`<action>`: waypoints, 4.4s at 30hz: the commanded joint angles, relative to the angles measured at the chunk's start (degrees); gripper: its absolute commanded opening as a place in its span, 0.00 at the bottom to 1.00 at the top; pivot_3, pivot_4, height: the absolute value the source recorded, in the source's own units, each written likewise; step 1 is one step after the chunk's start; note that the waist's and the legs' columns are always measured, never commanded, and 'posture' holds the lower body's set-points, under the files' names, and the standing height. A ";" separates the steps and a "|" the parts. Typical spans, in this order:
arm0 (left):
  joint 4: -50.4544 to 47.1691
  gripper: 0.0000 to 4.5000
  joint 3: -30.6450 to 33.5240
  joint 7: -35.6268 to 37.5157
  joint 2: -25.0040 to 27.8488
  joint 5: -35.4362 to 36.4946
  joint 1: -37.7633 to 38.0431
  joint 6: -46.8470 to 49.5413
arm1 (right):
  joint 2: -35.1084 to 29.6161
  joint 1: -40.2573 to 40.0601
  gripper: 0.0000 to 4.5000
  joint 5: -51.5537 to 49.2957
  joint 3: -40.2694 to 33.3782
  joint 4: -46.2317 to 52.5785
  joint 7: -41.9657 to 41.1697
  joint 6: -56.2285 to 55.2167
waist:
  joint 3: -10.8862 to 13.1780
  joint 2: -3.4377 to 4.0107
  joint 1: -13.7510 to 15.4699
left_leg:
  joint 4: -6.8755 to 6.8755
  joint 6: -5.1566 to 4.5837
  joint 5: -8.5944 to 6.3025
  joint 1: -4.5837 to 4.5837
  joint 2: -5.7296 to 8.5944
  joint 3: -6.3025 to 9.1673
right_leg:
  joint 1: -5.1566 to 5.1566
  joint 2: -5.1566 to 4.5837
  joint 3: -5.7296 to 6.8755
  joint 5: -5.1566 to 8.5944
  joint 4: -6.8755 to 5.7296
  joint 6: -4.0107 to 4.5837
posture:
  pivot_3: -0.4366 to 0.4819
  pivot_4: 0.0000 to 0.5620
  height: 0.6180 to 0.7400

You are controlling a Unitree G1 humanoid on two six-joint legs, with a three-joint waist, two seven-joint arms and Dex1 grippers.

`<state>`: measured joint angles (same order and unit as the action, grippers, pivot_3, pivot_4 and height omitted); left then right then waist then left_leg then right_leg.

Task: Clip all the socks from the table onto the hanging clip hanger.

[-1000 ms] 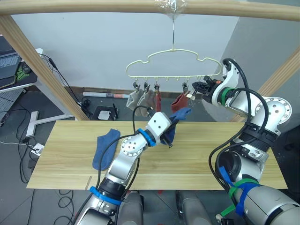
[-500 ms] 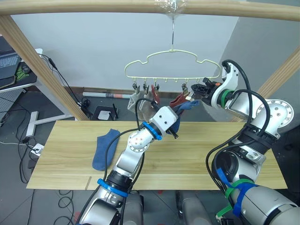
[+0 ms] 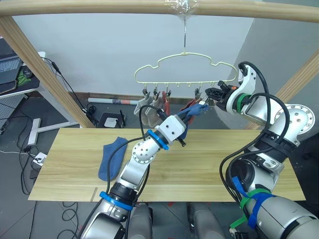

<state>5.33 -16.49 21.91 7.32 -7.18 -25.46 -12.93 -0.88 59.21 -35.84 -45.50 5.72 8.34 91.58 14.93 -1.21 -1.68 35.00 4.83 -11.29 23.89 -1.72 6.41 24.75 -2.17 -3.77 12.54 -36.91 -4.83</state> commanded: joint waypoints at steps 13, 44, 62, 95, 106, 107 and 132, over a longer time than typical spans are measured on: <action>1.33 0.00 -0.26 -1.54 -1.66 -1.24 -2.94 -2.23 | 0.23 -1.58 0.55 -3.25 -2.48 2.04 3.32 0.92 | -0.03 0.03 -0.49 | -0.04 0.00 0.00 0.04 0.00 -0.02 | 0.08 0.00 -0.02 -0.02 0.00 -0.01 | 0.43 0.38 1.00; 6.22 0.91 10.05 2.69 -7.60 15.46 -9.13 24.40 | -15.26 -38.79 1.00 17.49 45.40 29.41 -6.58 -47.74 | -0.02 0.05 -4.80 | -0.04 0.02 0.01 0.18 0.01 -0.20 | 0.43 0.06 -0.26 0.01 -0.07 -0.33 | 0.37 0.39 1.00; -21.95 0.98 14.19 13.24 12.84 23.90 -3.59 37.38 | -6.45 -34.83 0.43 29.97 47.72 14.16 -5.07 -63.94 | -0.02 0.05 -2.84 | -0.08 0.03 0.02 0.15 -0.01 -0.18 | 0.41 0.05 -0.26 0.01 -0.08 -0.28 | 0.49 0.39 1.00; -24.47 0.98 16.54 12.97 15.29 27.70 -6.16 40.15 | -3.94 -24.13 0.43 33.67 46.10 -0.79 -6.29 -70.06 | -0.02 0.05 -1.33 | -0.07 0.03 0.02 0.11 -0.01 -0.18 | 0.40 0.04 -0.25 -0.16 -0.17 0.01 | 0.54 0.39 1.00; -28.05 0.98 19.06 16.29 16.17 42.61 -8.60 52.40 | -4.61 -22.78 0.43 33.67 46.17 -2.54 -8.00 -71.74 | -0.02 0.05 -1.27 | -0.05 0.03 0.02 0.11 -0.01 -0.17 | 0.38 0.04 -0.25 -0.17 -0.18 0.01 | 0.55 0.39 1.00; -27.83 0.98 19.09 15.94 16.24 42.68 -8.94 52.47 | -4.66 -22.76 0.43 33.75 46.25 -2.56 -8.08 -71.87 | -0.02 0.05 -1.27 | -0.05 0.02 0.02 0.09 -0.01 -0.17 | 0.38 0.04 -0.24 -0.17 -0.19 0.01 | 0.55 0.39 1.00; -29.36 0.98 18.56 14.71 16.05 46.29 -8.97 53.64 | -5.87 -23.06 0.00 34.50 45.53 -2.03 -9.86 -71.94 | -0.02 0.05 -1.18 | -0.05 0.02 0.02 0.07 -0.01 -0.18 | 0.37 0.04 -0.25 -0.18 -0.20 0.03 | 0.55 0.39 1.00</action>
<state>-21.66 1.84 36.69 23.10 38.07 -34.11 41.06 -6.22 35.27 -1.30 1.10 1.78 -1.03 20.58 14.91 -1.16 -2.86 34.95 4.86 -11.26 23.97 -1.73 6.24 25.11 -2.13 -4.01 12.36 -37.11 -4.79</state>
